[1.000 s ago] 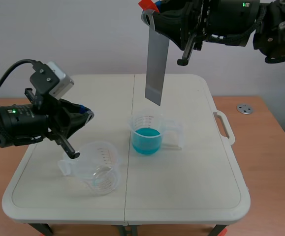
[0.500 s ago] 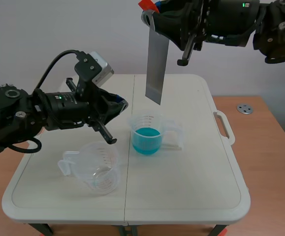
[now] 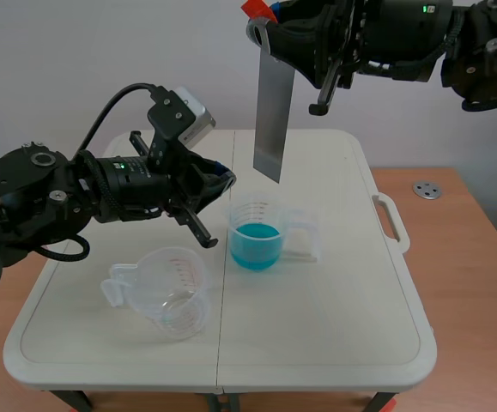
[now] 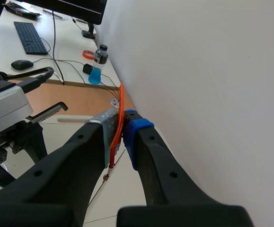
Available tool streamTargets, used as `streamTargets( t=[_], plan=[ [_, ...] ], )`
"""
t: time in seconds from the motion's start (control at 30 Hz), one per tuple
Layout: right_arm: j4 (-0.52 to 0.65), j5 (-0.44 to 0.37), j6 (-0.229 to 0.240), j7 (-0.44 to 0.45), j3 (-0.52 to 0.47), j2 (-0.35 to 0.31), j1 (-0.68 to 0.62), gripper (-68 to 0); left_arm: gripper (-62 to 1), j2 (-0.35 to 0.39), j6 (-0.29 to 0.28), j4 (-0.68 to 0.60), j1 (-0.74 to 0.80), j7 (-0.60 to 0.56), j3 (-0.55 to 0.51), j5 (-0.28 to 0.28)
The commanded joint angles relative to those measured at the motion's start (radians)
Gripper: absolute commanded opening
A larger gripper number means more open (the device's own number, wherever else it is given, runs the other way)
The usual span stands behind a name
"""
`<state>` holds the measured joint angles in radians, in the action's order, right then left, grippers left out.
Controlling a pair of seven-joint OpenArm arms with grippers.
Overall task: Hold the metal plate by the orange handle, dip it into the blue solution, take it out and point at it, then put the plate back in the beaker on the left.
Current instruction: 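Raise the plate and point at it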
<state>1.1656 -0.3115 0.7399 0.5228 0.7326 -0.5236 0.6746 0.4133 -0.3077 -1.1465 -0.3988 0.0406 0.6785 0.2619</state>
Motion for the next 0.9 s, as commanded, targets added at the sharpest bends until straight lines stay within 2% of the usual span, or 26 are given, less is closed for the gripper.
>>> streamTargets(
  t=[0.0,0.1,0.2,0.4,0.7,0.8,0.87],
  plan=[
    [0.019,-0.023,0.006,0.019,0.0,-0.002,0.021,-66.2,-56.5,0.006,0.005,-0.012,-0.012,-0.014,-0.004,0.01],
    [0.019,-0.023,0.006,0.019,0.0,-0.002,0.021,-66.2,-56.5,0.014,0.005,-0.012,-0.011,-0.014,-0.004,0.01],
    [0.019,-0.023,0.006,0.019,0.0,-0.002,0.021,-66.2,-56.5,0.045,0.005,-0.018,-0.001,-0.022,-0.008,0.036],
    [0.019,-0.023,0.006,0.019,0.0,-0.002,0.021,-66.2,-56.4,0.191,0.006,-0.114,0.098,-0.039,-0.075,0.106],
    [0.02,-0.034,0.006,0.02,0.0,-0.002,0.021,-66.2,-56.4,0.465,0.006,-0.26,0.402,-0.123,-0.328,0.215],
    [0.029,-0.034,0.006,0.019,0.0,-0.002,0.021,-66.2,-56.4,0.536,0.01,-0.269,0.537,-0.151,-0.432,0.224],
    [0.035,-0.034,0.006,0.019,0.0,-0.002,0.021,-66.2,-56.4,0.571,0.038,-0.269,0.634,-0.157,-0.504,0.229]
  ],
)
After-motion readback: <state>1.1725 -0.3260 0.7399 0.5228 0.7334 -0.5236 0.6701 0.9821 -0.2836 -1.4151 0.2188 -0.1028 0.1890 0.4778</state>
